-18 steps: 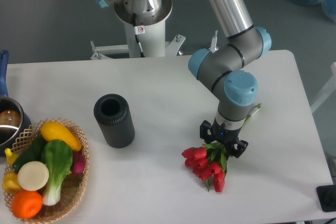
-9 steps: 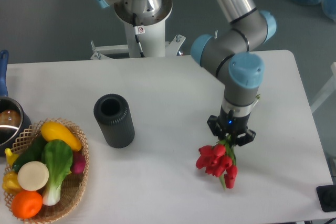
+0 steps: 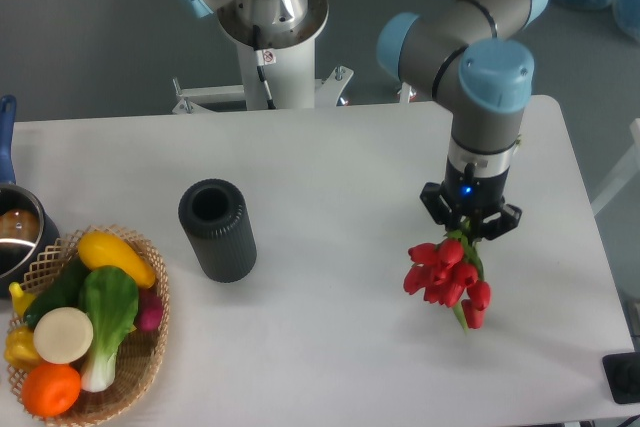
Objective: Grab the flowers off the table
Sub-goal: 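Lift the red tulip bunch up off the table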
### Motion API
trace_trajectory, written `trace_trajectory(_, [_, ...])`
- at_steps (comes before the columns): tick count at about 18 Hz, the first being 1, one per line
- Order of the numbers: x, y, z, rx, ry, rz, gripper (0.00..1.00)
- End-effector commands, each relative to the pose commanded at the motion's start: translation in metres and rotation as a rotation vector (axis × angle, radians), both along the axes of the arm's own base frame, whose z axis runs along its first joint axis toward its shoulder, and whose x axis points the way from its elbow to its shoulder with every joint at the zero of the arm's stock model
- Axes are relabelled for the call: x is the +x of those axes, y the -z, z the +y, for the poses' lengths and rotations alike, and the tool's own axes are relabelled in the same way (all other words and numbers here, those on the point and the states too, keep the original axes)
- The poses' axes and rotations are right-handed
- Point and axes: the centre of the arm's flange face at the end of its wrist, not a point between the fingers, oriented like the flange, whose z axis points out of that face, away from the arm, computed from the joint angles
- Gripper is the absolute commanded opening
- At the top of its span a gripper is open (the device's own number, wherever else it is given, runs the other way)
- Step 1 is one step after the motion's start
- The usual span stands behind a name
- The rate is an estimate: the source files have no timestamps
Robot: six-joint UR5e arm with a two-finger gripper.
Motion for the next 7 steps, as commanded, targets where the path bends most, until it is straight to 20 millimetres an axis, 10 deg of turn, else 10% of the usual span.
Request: trace_trajectory(7, [-0.004, -0.065, -0.009, -0.043, -0.001, -0.061, 0.00])
